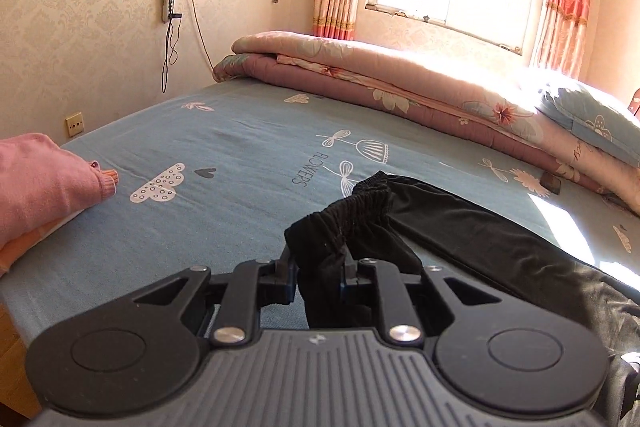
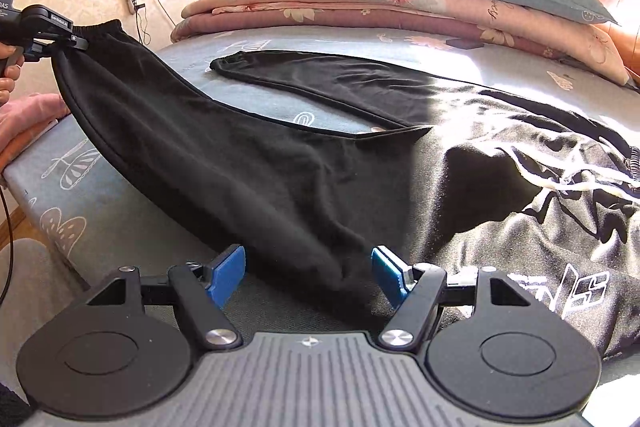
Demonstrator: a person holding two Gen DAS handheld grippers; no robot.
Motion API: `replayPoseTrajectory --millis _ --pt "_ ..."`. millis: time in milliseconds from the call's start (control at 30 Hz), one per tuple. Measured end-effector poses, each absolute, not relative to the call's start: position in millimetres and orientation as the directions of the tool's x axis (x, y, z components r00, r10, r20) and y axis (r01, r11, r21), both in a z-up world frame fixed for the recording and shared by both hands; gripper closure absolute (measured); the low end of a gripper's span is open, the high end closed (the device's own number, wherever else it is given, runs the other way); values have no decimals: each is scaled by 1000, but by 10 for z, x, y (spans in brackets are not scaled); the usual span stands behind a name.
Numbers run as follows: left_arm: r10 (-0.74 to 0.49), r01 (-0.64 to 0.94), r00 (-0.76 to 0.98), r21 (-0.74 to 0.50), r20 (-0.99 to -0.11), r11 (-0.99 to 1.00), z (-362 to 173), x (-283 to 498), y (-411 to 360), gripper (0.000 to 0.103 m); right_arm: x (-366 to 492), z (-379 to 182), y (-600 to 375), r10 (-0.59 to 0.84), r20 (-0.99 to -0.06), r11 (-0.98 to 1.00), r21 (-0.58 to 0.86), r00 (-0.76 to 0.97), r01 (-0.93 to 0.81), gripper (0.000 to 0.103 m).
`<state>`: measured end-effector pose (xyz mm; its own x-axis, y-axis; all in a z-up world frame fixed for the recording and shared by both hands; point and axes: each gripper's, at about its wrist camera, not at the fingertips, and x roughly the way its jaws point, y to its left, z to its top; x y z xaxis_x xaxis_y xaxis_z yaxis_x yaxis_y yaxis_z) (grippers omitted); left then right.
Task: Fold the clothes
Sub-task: 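Lift the cuff end with the left gripper and carry it toward the waistband, then lay the cuff end onto the waistband and open the left gripper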
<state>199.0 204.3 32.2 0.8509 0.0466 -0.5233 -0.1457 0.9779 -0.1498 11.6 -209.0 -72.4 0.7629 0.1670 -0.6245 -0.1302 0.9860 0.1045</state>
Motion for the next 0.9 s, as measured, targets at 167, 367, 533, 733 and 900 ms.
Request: replayPoseTrajectory --millis 167,367,533,733,900 --pt "70 -174 843 -146 -534 974 284 1932 2162 85 119 -718 -2170 153 -626 988 117 764 -102 29" --pt "100 -215 791 -122 -603 969 22 1851 2310 82 100 -723 -2222 143 -630 989 111 763 -93 29" --pt "120 -256 734 -109 -669 960 -268 1770 2431 82 92 -721 -2268 128 -638 991 108 760 -76 29" --pt "108 -276 716 -138 -689 951 -379 1687 2563 82 96 -725 -2342 113 -646 992 116 755 -49 29" --pt "91 -244 757 -152 -647 958 -247 1653 2529 80 93 -725 -2352 107 -649 992 115 753 -42 29"
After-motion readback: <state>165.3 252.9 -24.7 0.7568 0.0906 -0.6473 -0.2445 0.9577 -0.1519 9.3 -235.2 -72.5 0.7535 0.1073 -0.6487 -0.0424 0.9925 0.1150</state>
